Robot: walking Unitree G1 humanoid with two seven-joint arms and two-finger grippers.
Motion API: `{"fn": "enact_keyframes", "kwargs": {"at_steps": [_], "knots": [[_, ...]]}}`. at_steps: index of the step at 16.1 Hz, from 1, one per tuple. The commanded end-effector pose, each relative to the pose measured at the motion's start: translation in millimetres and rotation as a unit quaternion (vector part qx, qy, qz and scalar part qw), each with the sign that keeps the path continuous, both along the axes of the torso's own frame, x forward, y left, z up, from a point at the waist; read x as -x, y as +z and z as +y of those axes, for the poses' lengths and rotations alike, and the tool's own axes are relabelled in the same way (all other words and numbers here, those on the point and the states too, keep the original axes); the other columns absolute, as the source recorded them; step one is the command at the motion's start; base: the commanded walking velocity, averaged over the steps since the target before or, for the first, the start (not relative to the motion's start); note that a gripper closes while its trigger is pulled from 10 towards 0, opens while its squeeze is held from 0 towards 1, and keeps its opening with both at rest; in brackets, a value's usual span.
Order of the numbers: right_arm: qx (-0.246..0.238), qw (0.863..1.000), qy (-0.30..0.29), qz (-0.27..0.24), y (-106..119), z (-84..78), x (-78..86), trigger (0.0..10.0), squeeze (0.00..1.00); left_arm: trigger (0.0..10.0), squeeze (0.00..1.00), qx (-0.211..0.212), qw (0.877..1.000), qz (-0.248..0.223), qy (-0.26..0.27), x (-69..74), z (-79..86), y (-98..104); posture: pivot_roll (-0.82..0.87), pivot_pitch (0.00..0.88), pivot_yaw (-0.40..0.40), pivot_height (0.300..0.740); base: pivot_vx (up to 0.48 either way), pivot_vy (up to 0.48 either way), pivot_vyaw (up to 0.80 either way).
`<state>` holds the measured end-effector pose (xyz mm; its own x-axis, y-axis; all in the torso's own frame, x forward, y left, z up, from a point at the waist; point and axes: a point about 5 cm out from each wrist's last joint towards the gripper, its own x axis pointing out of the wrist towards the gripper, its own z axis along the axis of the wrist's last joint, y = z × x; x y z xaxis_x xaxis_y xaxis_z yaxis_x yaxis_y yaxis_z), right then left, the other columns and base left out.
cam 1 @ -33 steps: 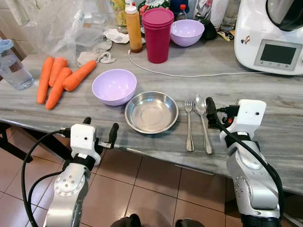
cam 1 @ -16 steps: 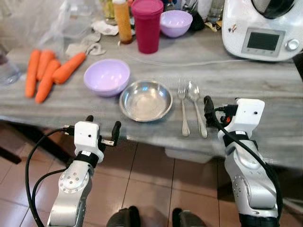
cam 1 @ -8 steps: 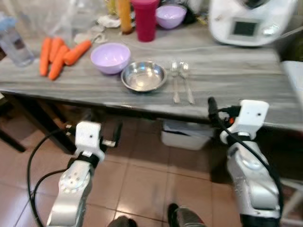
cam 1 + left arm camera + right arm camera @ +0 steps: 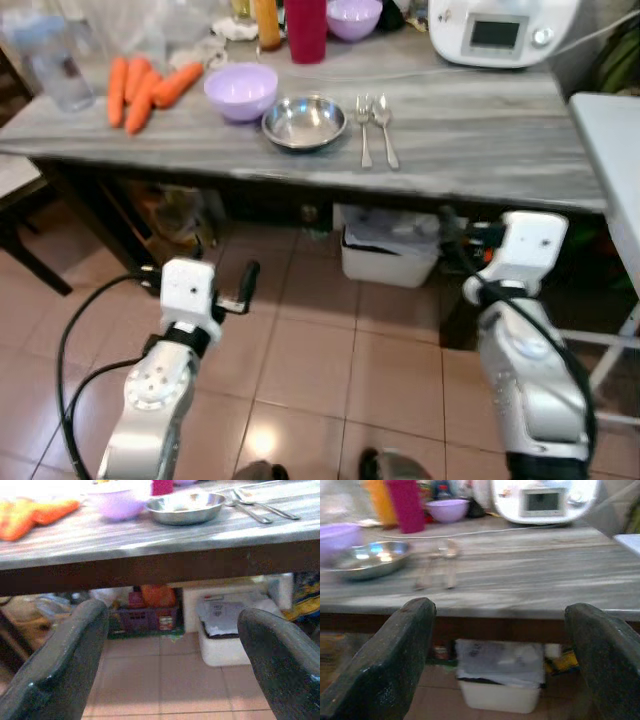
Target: Setting the table
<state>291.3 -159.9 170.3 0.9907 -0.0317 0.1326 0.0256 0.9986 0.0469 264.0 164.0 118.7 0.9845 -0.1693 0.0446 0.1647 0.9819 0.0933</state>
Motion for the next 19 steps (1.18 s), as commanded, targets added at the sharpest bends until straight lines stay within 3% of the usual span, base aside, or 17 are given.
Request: {"fn": "enact_keyframes", "kwargs": {"at_steps": [1,4,8,12,19], "knots": [[0.002,1.0,-0.005,-0.005,2,-1.4,0.5,10.0,0.0,10.0,0.0,-0.001,1.0,0.004,-0.002,2.1,-0.3,-2,-0.16,0.158,0.063,0.74,-0.255,0.0,0.0],[0.002,1.0,-0.006,-0.003,0,-2.0,0.3,10.0,0.0,10.0,0.0,-0.006,1.0,-0.003,-0.004,0.8,-3.2,-1,-0.16,0.16,0.068,0.74,0.0,0.0,0.0],[0.0,1.0,-0.01,-0.003,0,-2.0,-0.2,10.0,0.0,10.0,0.0,0.022,0.999,-0.017,-0.037,-3.0,-13.2,5,-0.16,0.16,0.071,0.74,0.0,0.0,0.0],[0.0,1.0,-0.011,-0.002,-1,-2.8,0.9,10.0,0.0,10.0,0.0,0.036,0.998,-0.016,-0.052,-4.4,-18.8,7,-0.17,0.167,0.075,0.74,0.0,0.0,-0.67],[0.0,1.0,-0.008,0.0,-1,-2.6,2.0,10.0,0.0,10.0,0.0,0.042,0.997,-0.015,-0.062,-4.8,-22.0,7,-0.17,0.171,0.074,0.74,0.0,-0.34,0.0]]}}
